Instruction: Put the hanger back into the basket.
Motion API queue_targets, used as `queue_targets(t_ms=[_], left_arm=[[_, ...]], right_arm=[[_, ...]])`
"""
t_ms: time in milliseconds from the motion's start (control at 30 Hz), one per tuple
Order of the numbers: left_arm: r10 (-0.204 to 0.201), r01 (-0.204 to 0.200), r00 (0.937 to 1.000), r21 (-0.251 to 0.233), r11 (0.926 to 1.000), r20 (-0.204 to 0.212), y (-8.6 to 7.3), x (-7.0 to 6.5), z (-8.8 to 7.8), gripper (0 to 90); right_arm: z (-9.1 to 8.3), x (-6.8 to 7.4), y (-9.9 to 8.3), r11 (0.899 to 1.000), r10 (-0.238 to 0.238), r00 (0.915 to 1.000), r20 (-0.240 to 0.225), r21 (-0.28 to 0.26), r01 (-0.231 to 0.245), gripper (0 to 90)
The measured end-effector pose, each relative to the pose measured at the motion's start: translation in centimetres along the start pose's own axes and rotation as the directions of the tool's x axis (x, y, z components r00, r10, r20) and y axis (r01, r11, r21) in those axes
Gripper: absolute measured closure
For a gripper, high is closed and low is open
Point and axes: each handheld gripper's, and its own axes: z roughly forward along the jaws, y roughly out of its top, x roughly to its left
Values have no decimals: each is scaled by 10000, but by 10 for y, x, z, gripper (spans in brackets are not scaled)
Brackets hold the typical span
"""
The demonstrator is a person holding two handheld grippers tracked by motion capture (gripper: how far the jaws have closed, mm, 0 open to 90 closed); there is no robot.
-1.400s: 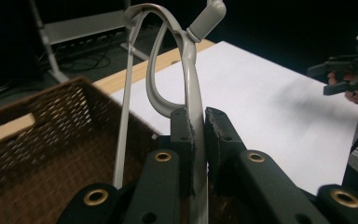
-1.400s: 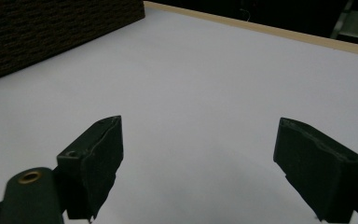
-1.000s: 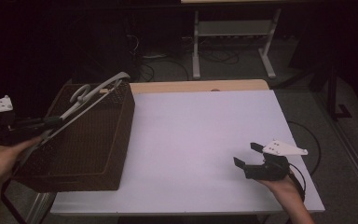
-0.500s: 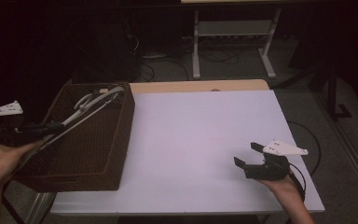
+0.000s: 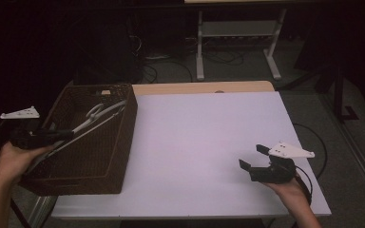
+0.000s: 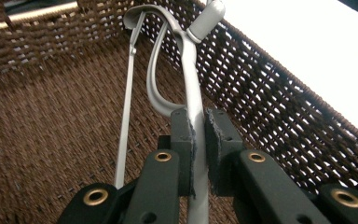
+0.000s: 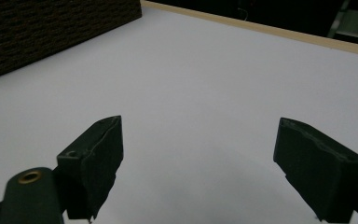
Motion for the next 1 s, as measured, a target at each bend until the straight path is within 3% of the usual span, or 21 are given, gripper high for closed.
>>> queue_targets(t_ms=[333, 700, 1000], left_arm=[[-225, 225, 9997, -22, 9997, 44, -5, 5, 4, 796], [-269, 280, 9995, -750, 9968, 154, -2, 2, -2, 468], [142, -83, 9992, -1574, 9875, 366, 14, -20, 0, 272]], right_arm=[[0, 1, 0, 10000, 6, 10000, 8, -2, -6, 150], [0, 0, 1, 10000, -41, 10000, 7, -36, 41, 149], [0, 0, 9, 9997, -169, 9998, -72, -190, 167, 144]])
